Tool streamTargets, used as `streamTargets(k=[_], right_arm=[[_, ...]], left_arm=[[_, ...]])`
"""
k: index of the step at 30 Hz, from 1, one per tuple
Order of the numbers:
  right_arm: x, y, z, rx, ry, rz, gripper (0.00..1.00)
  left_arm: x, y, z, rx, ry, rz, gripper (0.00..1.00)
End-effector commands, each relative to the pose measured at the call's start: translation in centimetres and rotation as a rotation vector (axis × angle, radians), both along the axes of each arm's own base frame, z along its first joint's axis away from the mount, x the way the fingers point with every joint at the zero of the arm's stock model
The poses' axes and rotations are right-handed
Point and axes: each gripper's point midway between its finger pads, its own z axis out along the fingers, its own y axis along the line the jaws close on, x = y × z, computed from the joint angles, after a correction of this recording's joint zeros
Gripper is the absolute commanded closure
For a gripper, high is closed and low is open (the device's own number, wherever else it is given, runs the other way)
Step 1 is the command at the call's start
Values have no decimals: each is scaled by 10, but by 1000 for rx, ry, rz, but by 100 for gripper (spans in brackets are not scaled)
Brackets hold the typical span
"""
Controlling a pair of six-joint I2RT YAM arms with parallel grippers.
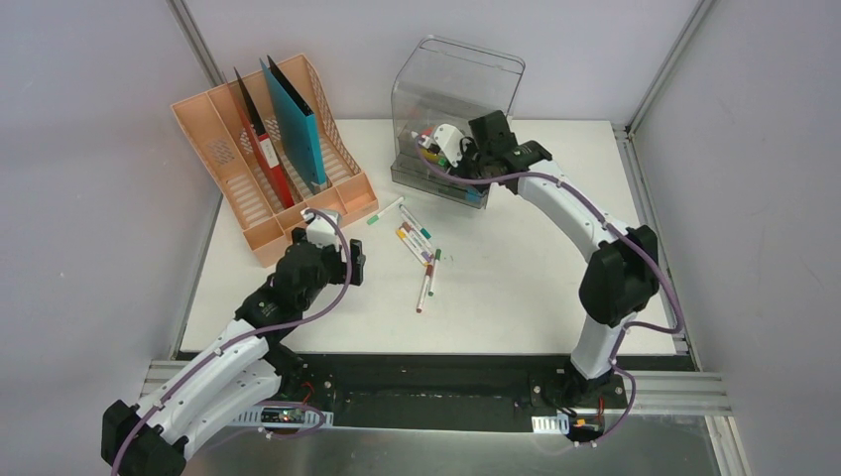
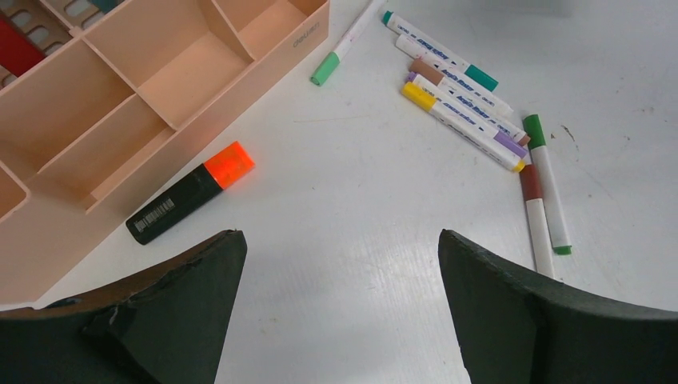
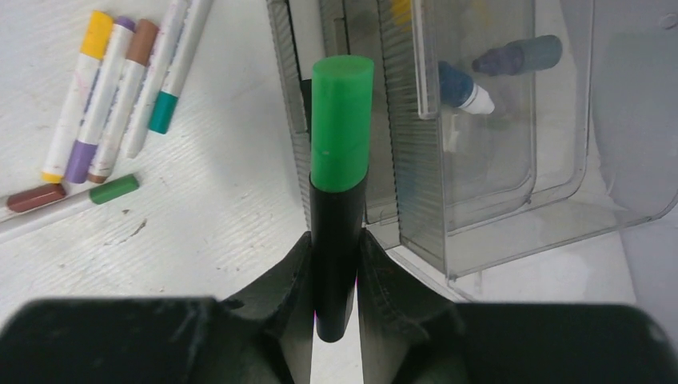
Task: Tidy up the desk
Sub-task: Place the stationery in the drawer.
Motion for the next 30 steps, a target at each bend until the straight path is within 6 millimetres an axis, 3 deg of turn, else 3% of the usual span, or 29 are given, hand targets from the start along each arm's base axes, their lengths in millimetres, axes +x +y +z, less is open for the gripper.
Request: streamTargets(k=[1,11,15,23,30], right_arm=[[21,1,14,-65,-75,-8,95],[43,-2,-6,-162,-86,-53,92],[47,-4,-12,-180,-89,-70,82],[45,-5,-19,-176,-63,-97,34],[19,5,3,-61,-24,-82,29]], left_arm=[[2,3,11,-8,-51,15,7],[0,4,13,-14,-59,16,7],[0,4,13,-12,-56,17,7],[1,5,11,-6,-50,22,7],[3,5,8,3,-41,27,6]])
